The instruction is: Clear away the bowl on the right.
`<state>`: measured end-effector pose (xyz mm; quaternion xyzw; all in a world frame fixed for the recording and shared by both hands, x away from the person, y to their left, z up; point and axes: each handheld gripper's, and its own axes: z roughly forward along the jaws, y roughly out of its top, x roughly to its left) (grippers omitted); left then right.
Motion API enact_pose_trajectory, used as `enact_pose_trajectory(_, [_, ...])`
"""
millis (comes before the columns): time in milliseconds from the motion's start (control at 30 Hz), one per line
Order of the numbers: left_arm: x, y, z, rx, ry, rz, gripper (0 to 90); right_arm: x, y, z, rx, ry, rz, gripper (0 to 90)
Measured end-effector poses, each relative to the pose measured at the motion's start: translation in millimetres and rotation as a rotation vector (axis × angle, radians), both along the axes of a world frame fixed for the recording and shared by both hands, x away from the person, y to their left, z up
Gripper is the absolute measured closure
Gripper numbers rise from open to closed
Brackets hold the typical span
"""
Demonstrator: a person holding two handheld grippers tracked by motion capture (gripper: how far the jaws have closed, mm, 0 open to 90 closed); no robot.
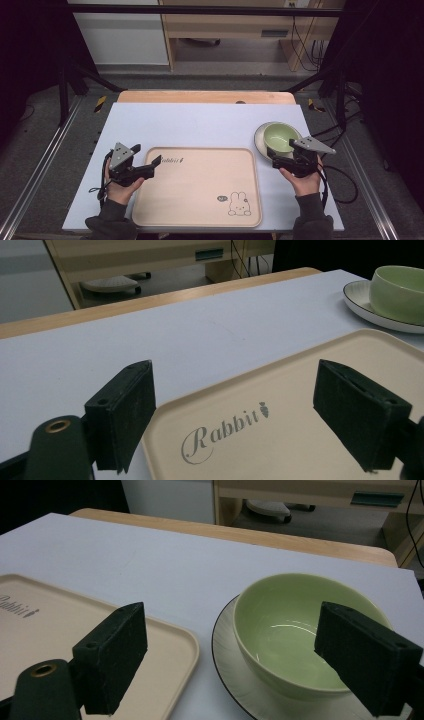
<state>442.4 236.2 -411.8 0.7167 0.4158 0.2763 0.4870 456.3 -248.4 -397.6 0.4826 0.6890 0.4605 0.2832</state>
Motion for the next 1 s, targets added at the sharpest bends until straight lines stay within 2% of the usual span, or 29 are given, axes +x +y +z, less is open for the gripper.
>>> enact_pose_trajectory(600, [1.1,-1.5,-1.1,0.007,0.003,-0.003,16.9,6.5,-10.7,0.8,0.014,0.015,-0.036,14.6])
enact_pose_trajectory(1000, [0.5,-2.5,-2.5,0.009,0.004,-0.009,17.0,18.1,-14.5,1.1,0.002,0.033,-0.054,14.9])
